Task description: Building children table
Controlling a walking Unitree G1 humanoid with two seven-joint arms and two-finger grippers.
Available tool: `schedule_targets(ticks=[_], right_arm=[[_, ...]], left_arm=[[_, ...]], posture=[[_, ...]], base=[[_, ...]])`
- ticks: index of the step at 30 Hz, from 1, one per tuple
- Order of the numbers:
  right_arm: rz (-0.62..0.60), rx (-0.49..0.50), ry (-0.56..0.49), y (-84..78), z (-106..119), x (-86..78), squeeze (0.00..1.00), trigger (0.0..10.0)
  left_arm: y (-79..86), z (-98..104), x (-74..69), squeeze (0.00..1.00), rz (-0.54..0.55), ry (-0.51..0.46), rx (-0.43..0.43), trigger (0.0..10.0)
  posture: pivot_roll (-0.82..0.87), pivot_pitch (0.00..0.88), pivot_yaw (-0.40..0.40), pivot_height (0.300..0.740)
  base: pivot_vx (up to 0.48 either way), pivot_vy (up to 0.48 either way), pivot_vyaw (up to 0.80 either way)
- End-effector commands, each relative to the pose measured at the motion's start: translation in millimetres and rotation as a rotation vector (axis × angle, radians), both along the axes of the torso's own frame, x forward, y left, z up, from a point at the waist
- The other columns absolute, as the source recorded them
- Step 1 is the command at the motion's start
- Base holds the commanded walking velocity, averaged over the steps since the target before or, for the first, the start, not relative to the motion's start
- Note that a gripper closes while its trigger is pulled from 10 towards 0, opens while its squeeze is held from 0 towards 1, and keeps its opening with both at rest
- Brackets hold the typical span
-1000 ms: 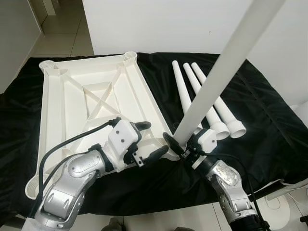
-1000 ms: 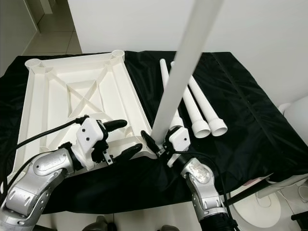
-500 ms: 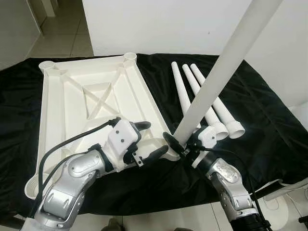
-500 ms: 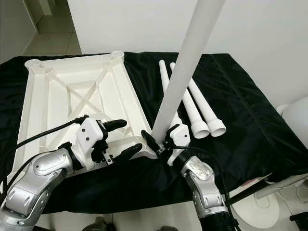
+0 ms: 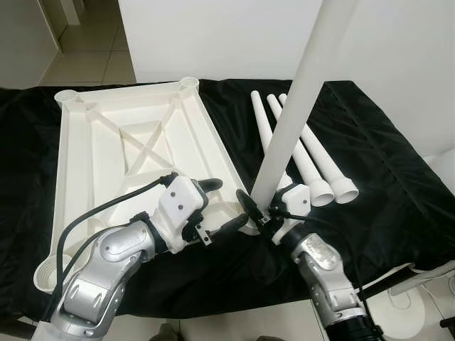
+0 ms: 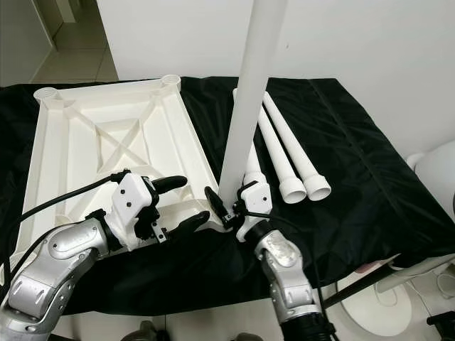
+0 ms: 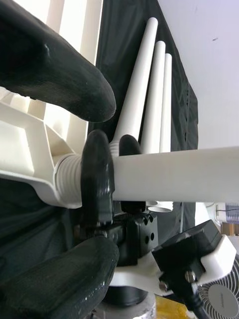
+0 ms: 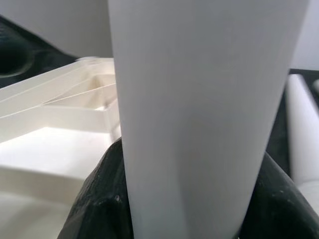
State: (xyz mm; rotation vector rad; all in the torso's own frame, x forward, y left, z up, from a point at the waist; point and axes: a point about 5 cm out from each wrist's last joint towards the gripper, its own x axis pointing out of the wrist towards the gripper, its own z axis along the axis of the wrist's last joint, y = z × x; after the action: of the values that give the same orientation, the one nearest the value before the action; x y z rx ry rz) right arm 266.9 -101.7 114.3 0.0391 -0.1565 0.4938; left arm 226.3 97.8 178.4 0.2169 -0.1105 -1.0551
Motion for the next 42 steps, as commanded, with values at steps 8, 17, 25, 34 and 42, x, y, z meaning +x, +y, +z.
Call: schedule_targets(ticks=[8, 17, 25, 34, 42], right_arm=[[-0.318, 0.049, 0.031, -4.8, -11.9, 1.1, 0.0, 10.0], [-0.381, 0.107, -0.005, -8.9, -5.9, 0.9, 0.0, 10.0], [-0.383, 0.105, -0.024, -6.9, -4.2, 2.1, 0.0, 10.0], [-0.355, 0.123, -0.06, -13.8, 4.6, 8.2, 1.0, 10.0], [-0.184, 0.099, -0.055, -23.1, 12.9, 18.8, 0.0, 10.0]], left_arm=[[1.3, 2.8, 3.3, 0.0, 0.06, -0.018, -0.01, 10.0], [1.0, 2.8, 3.3, 0.0, 0.066, -0.019, -0.014, 10.0], [-0.9, 2.9, 4.1, 0.0, 0.065, -0.02, -0.02, 10.0], [-2.3, 2.8, 4.8, 0.0, 0.063, -0.02, -0.023, 10.0], [-7.1, 0.9, 2.7, 0.0, 0.044, -0.008, -0.029, 10.0]], posture=[[-0.01, 0.039, -0.002, 0.74], [-0.02, 0.039, -0.006, 0.74], [-0.02, 0.033, -0.007, 0.74], [-0.03, 0.027, -0.005, 0.74], [-0.03, 0.023, -0.007, 0.74]], base=[[0.0, 0.0, 0.0], [0.0, 0.0, 0.0], [0.0, 0.0, 0.0], [0.0, 0.0, 0.0], [0.0, 0.0, 0.0]])
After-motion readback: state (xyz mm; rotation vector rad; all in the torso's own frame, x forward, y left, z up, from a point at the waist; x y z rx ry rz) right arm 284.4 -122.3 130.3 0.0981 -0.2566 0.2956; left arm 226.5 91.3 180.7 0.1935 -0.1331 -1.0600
